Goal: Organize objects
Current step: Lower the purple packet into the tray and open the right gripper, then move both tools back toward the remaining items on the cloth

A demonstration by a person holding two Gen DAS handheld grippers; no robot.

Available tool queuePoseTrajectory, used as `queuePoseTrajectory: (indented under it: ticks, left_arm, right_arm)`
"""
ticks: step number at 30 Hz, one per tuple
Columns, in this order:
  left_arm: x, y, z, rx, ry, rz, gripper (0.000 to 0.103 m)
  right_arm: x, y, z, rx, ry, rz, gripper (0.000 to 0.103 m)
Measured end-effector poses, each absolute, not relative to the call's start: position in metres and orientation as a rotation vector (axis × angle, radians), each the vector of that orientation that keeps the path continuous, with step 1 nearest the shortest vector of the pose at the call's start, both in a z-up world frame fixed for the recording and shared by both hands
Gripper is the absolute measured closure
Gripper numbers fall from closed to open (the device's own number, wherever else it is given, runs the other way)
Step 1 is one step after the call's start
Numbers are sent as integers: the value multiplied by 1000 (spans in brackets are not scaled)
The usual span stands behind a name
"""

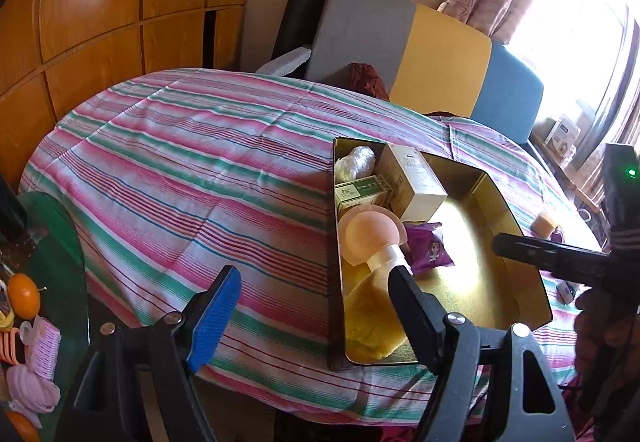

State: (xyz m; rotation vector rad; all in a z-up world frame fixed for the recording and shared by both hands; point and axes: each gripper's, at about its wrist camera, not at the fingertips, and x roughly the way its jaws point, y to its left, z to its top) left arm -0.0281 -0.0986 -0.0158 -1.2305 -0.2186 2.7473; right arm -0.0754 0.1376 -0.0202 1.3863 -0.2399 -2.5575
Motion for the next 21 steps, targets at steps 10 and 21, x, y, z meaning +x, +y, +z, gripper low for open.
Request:
queuePoseTrajectory:
  ticks: [10, 21]
  left_arm:
    - [-23, -88, -7, -1218, -159, 2749, 27]
    - [-18, -60, 12, -1170, -33, 2754, 27]
  right_arm:
    - [-41, 231, -5, 1371, -363, -2732, 11]
    - [-9, 372, 10, 1385, -514, -3022, 1]
